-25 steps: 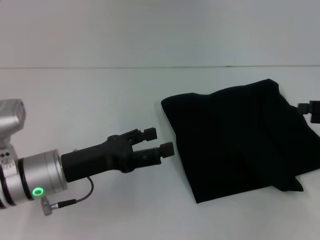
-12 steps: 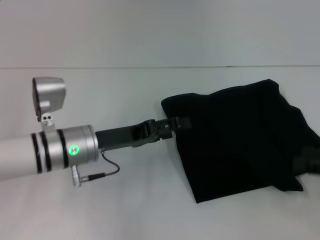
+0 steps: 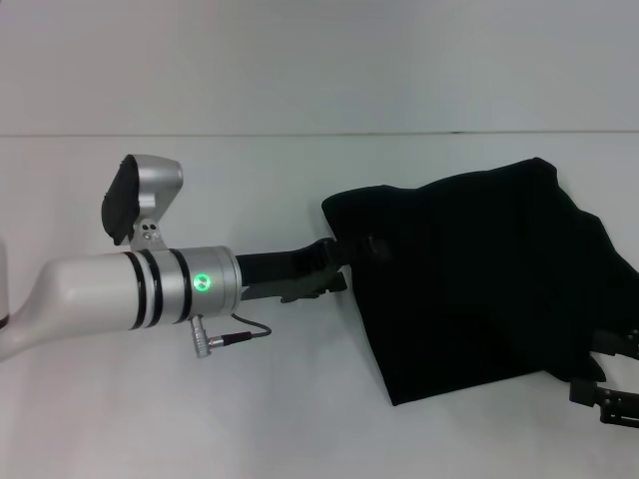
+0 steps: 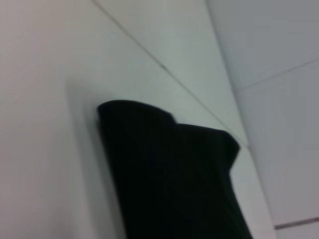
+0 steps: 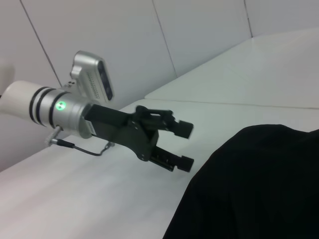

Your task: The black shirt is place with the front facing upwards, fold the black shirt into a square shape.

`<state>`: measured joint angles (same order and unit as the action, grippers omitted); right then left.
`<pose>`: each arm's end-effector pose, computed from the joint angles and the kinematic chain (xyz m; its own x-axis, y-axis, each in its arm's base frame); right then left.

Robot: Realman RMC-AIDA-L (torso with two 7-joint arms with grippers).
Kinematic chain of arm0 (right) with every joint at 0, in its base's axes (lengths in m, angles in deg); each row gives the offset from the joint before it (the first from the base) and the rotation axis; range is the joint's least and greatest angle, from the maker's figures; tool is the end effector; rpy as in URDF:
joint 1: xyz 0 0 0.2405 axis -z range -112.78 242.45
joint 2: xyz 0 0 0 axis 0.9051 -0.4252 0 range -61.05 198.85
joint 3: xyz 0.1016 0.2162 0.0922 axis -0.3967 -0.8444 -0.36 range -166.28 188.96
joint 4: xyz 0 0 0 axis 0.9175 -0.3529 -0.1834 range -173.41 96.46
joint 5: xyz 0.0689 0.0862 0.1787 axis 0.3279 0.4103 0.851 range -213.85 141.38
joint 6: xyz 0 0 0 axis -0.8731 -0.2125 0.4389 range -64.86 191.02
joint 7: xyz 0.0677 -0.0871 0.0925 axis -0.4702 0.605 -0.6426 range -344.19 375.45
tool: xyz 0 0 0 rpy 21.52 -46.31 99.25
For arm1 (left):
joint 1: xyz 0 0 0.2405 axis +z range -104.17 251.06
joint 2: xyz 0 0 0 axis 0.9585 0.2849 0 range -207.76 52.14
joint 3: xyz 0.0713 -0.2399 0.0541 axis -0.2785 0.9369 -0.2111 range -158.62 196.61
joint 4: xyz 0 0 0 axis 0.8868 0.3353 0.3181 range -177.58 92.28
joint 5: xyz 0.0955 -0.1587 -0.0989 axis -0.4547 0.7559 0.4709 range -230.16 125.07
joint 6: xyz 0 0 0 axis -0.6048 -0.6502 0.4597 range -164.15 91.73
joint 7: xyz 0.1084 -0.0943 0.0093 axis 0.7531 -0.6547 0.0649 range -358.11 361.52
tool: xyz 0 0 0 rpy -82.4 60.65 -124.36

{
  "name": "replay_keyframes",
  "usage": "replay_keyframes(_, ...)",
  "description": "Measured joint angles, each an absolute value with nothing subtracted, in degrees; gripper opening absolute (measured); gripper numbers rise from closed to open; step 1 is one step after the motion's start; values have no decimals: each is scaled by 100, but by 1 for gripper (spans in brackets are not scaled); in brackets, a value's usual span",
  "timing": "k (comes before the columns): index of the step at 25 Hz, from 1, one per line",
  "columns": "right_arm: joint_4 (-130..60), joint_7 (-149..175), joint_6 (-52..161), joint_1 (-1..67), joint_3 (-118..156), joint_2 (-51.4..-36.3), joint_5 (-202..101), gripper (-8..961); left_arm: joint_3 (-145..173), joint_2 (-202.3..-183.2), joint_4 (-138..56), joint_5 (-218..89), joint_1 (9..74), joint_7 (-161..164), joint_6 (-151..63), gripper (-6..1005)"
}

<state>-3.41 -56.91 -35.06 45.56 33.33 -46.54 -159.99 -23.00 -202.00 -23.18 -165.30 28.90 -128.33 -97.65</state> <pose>0.3463 0.2549 0.0412 0.7082 -0.4358 -0.5555 -0.6186 -0.7623 -0.1905 -0.2153 0.3776 -0.0960 0.0239 0.8965 0.4423 0.9599 -0.1442 0.2404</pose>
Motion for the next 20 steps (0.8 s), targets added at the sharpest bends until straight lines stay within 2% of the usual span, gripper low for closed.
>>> replay_keyframes(20,-350,-5675,-3563,4578,3375,-4622,-16034,925,-2320,-20246,-2893,-16518,2383,-12716,-8658,950)
